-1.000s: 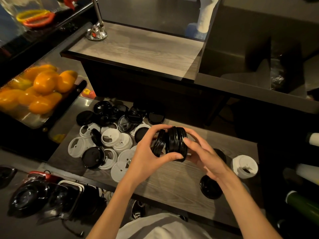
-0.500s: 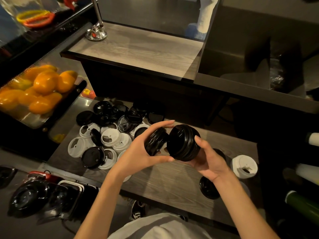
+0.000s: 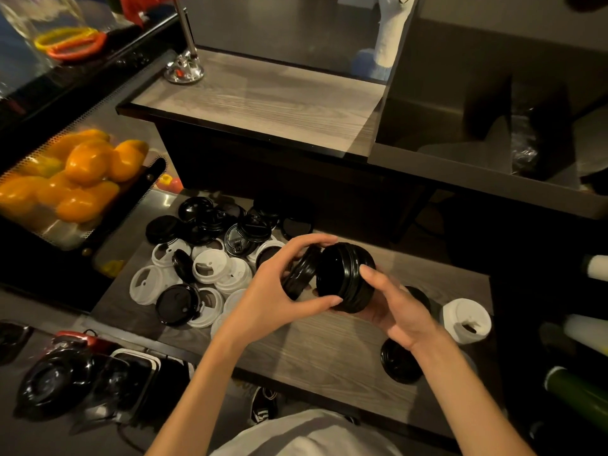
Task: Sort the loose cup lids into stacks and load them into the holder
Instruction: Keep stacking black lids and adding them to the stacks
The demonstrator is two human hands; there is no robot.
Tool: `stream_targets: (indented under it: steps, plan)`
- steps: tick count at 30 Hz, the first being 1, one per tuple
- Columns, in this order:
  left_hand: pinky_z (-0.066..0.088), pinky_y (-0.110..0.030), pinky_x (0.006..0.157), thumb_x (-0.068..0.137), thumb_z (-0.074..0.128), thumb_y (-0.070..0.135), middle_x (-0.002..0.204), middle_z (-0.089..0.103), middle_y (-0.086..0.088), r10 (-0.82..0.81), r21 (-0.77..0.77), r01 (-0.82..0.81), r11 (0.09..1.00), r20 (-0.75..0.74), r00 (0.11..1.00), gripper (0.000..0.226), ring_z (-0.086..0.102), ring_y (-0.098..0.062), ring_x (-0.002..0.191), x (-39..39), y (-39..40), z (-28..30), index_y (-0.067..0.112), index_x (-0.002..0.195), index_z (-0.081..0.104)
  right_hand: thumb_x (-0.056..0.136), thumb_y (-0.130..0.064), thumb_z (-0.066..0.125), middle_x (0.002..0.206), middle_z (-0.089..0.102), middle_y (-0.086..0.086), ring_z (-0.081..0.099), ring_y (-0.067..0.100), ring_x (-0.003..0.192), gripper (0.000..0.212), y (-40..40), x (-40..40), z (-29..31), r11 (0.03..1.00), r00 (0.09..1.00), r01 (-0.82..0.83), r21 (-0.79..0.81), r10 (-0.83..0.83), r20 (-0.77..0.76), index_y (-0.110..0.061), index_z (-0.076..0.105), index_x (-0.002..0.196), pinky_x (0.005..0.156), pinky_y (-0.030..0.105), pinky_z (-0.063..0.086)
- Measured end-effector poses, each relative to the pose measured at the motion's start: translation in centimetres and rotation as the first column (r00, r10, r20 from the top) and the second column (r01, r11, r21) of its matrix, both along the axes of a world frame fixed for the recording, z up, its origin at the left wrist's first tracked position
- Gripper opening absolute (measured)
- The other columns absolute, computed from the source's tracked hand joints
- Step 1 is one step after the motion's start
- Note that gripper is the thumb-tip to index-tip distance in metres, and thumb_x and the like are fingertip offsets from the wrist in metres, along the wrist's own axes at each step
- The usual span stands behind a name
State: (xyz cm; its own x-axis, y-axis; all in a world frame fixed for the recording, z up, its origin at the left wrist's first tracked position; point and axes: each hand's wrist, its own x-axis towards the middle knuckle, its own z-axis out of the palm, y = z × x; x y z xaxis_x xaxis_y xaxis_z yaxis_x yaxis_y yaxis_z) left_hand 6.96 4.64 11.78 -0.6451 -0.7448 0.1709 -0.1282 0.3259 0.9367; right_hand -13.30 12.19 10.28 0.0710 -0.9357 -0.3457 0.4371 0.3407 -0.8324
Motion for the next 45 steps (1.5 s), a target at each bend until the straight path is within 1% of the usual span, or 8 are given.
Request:
stream_targets:
  steps: [3, 9, 19, 28, 32, 37, 42, 45]
  plan:
    - [0.047, -0.047, 0.111, 0.079, 0.084, 0.005, 0.136, 0.060, -0.003, 0.068, 0.091, -0.062, 0.994, -0.072, 0.995, 0.071, 0.053, -0.027, 0.134, 0.2, 0.3, -0.8, 0.013, 0.141, 0.050, 0.091, -0.022, 0.070, 0.133, 0.068, 0.006, 0.065, 0.026, 0.124, 0.056, 0.0, -0.3, 0.2, 0.992, 0.966, -0.005, -0.126, -0.028, -0.259, -0.020, 0.053, 0.144, 0.089, 0.037, 0.060]
    - [0.046, -0.054, 0.110, 0.079, 0.082, 0.005, 0.136, 0.060, -0.008, 0.099, 0.206, -0.072, 0.976, -0.123, 0.988, 0.071, 0.055, -0.031, 0.131, 0.4, 0.6, -1.3, 0.015, 0.142, 0.050, 0.085, -0.019, 0.081, 0.141, 0.061, 0.001, 0.058, 0.022, 0.133, 0.072, 0.1, -0.6, 0.6, 0.959, 0.862, -0.101, -0.264, -0.048, -0.504, -0.024, 0.044, 0.148, 0.107, 0.037, 0.052]
    - [0.044, -0.055, 0.111, 0.082, 0.080, 0.005, 0.138, 0.059, -0.006, 0.093, 0.236, -0.054, 0.970, -0.157, 0.983, 0.066, 0.053, -0.030, 0.134, 0.5, 0.7, -1.3, 0.016, 0.141, 0.052, 0.079, -0.009, 0.084, 0.146, 0.057, 0.001, 0.055, 0.020, 0.137, 0.081, 0.2, 0.0, 0.5, 0.950, 0.853, -0.111, -0.293, -0.060, -0.518, -0.023, 0.042, 0.148, 0.105, 0.033, 0.053]
    - [0.049, -0.031, 0.107, 0.083, 0.080, 0.006, 0.131, 0.063, 0.005, 0.129, 0.188, -0.098, 0.977, -0.162, 0.978, 0.059, 0.057, -0.017, 0.129, -0.6, 1.3, -1.1, 0.016, 0.136, 0.055, 0.088, -0.045, 0.067, 0.127, 0.065, -0.024, 0.061, -0.002, 0.123, 0.056, 0.6, 1.7, 0.5, 0.973, 0.781, -0.072, -0.221, -0.083, -0.619, -0.032, 0.048, 0.139, 0.099, 0.020, 0.052]
    - [0.051, -0.025, 0.102, 0.084, 0.079, 0.003, 0.133, 0.062, 0.006, 0.129, 0.222, -0.088, 0.971, -0.175, 0.976, 0.060, 0.058, -0.015, 0.129, -0.7, 1.3, -1.3, 0.017, 0.136, 0.055, 0.092, -0.038, 0.066, 0.129, 0.069, -0.008, 0.067, 0.012, 0.120, 0.050, 0.6, 2.2, 0.5, 0.979, 0.880, 0.037, -0.200, -0.126, -0.458, -0.025, 0.055, 0.139, 0.095, 0.035, 0.059]
    - [0.059, -0.033, 0.087, 0.098, 0.060, 0.014, 0.133, 0.066, -0.009, 0.368, 0.596, -0.117, 0.794, -0.319, 0.873, 0.040, 0.066, -0.026, 0.121, -0.6, 1.1, -2.2, 0.021, 0.137, 0.055, 0.101, -0.041, 0.056, 0.122, 0.074, -0.005, 0.069, 0.018, 0.118, 0.032, 0.5, 1.8, 0.4, 0.972, 0.858, 0.159, -0.171, -0.222, -0.463, -0.028, 0.067, 0.127, 0.102, 0.052, 0.055]
    - [0.059, -0.036, 0.082, 0.103, 0.052, 0.028, 0.134, 0.063, -0.017, 0.485, 0.783, -0.079, 0.617, -0.300, 0.822, 0.036, 0.068, -0.028, 0.115, -1.1, 1.1, -3.3, 0.021, 0.137, 0.057, 0.099, -0.039, 0.054, 0.121, 0.071, 0.000, 0.073, 0.026, 0.109, 0.034, 0.2, 1.8, 0.4, 0.905, 0.848, 0.396, -0.155, -0.425, -0.317, -0.019, 0.064, 0.125, 0.073, 0.049, 0.064]
    - [0.053, -0.046, 0.096, 0.107, 0.038, 0.042, 0.138, 0.061, -0.015, 0.441, 0.794, -0.003, 0.608, -0.334, 0.833, 0.043, 0.058, -0.030, 0.131, -1.8, 1.6, -3.8, 0.021, 0.142, 0.052, 0.097, -0.049, 0.051, 0.120, 0.073, -0.007, 0.068, 0.011, 0.117, 0.042, 0.2, 2.0, 0.2, 0.915, 0.818, 0.368, -0.163, -0.402, -0.411, -0.024, 0.066, 0.128, 0.095, 0.038, 0.058]
